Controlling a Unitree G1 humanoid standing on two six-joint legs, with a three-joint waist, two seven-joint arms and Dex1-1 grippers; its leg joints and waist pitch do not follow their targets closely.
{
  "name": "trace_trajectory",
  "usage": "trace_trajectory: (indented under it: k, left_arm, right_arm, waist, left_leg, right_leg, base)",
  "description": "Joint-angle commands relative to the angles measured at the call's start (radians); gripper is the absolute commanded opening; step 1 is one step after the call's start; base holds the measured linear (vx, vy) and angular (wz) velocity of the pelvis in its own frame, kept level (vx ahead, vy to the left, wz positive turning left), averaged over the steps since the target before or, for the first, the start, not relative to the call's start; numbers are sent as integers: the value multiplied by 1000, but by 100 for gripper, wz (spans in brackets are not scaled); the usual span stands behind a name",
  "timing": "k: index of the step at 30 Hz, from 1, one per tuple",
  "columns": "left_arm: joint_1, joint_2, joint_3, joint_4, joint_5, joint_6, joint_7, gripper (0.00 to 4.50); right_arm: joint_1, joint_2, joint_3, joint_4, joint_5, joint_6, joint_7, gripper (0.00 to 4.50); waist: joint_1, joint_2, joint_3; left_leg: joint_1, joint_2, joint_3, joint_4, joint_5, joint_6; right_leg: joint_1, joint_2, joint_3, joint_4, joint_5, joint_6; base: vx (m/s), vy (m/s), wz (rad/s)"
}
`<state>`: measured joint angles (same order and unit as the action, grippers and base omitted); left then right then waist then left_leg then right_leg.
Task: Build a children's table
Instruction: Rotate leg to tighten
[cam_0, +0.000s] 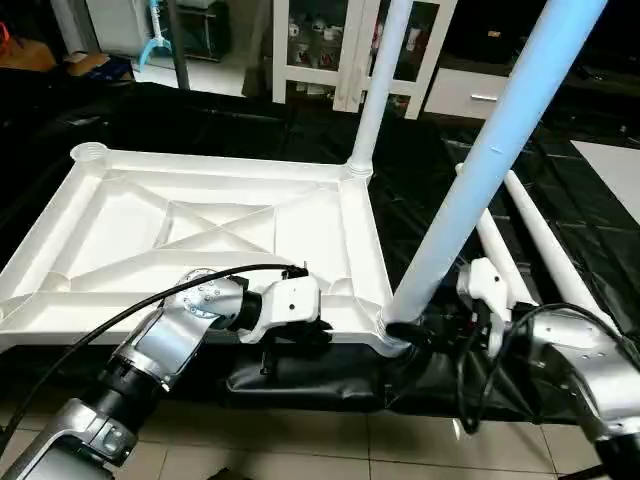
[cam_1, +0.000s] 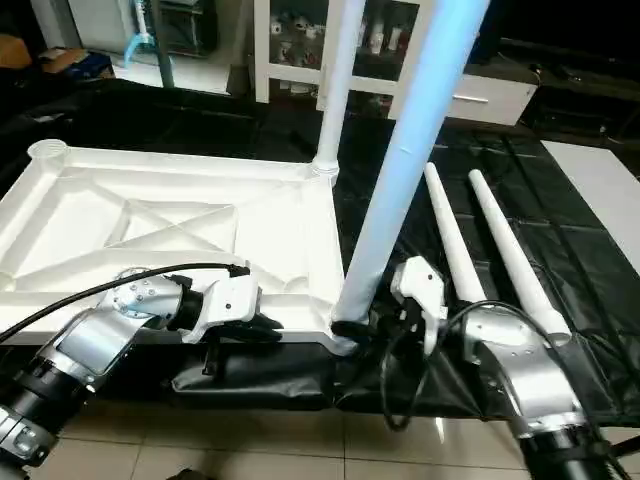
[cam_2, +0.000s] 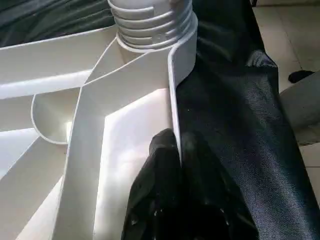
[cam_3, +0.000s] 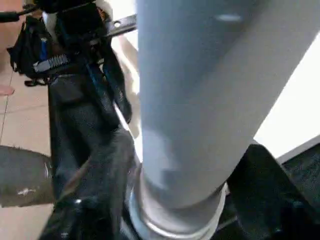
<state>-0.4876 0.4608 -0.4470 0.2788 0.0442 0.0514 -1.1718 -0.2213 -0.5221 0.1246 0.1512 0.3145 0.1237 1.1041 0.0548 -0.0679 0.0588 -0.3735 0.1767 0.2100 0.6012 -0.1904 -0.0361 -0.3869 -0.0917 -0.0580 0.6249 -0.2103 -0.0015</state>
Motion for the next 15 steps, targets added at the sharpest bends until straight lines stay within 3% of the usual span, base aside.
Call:
trace_trajectory:
  k: [1,10,15]
  left_arm:
    - [17,-7,-33,-1,7,-2,-19,0]
    - [19,0,-32,1,11,-5,-28,0]
    - [20,4,-32,0,24,15,-15,0]
  right_arm:
    - [-12,-9,-2,2,6,-11,21,253]
    - [-12,-19,-5,16,11,-16,47,202]
    - [-4,28,-35,47,8,3,-39,191]
  waist:
    - [-6,-2,-54]
    - [-4,-3,-53]
    - [-6,-3,-53]
  left_leg:
    - [21,69,-32,-79,-211,32]
    - [22,70,-33,-80,-224,28]
    - [21,70,-33,-81,-226,25]
  right_leg:
    - [22,-65,52,-79,-167,-218]
    - [23,-66,52,-82,-194,-215]
    - [21,-66,53,-82,-204,-212]
  base:
    - [0,0,0]
    - [0,0,0]
    - [0,0,0]
